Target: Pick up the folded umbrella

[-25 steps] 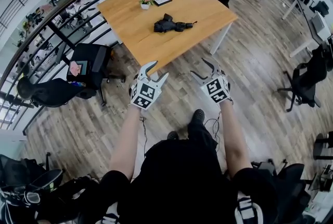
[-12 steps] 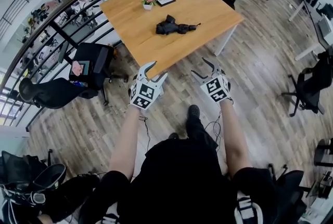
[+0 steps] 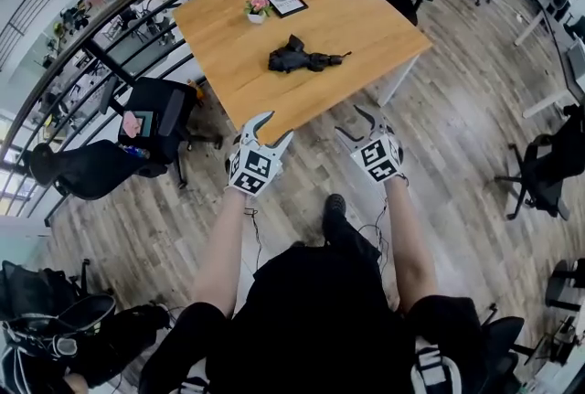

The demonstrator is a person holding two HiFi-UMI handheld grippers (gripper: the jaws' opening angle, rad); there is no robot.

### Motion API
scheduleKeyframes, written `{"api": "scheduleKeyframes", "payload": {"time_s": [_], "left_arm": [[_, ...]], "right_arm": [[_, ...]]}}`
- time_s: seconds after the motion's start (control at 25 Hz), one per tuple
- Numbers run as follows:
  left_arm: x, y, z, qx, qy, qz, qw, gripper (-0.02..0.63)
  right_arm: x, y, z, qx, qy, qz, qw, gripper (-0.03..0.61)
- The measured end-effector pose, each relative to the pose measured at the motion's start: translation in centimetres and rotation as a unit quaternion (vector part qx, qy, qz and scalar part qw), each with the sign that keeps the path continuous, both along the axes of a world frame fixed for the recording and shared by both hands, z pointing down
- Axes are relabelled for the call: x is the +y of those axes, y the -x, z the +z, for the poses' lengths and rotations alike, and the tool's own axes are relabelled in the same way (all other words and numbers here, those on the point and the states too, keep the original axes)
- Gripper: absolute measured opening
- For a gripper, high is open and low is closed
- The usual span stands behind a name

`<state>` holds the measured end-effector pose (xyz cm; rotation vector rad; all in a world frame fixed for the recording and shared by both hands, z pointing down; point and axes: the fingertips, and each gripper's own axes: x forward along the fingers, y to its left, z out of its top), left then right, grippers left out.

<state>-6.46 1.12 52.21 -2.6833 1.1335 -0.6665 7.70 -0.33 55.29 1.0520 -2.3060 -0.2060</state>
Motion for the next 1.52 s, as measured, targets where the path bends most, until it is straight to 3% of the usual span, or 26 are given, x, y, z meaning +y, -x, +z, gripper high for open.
{"api": "scheduleKeyframes", "payload": {"time_s": [1.0, 1.52], "left_arm": [[-11.3, -5.3, 1.1, -0.008, 0.032, -0.097, 0.9948, 0.247], [-14.1, -5.0, 2.0, -0.015, 0.044, -0.107, 0.9932, 0.247]], "right_arm": [[-13.4, -5.0, 2.7, -0.008, 0.045, -0.093, 0.995, 0.310], [-16.3, -4.3, 4.0, -0.005, 0.062, -0.111, 0.992, 0.310]]}}
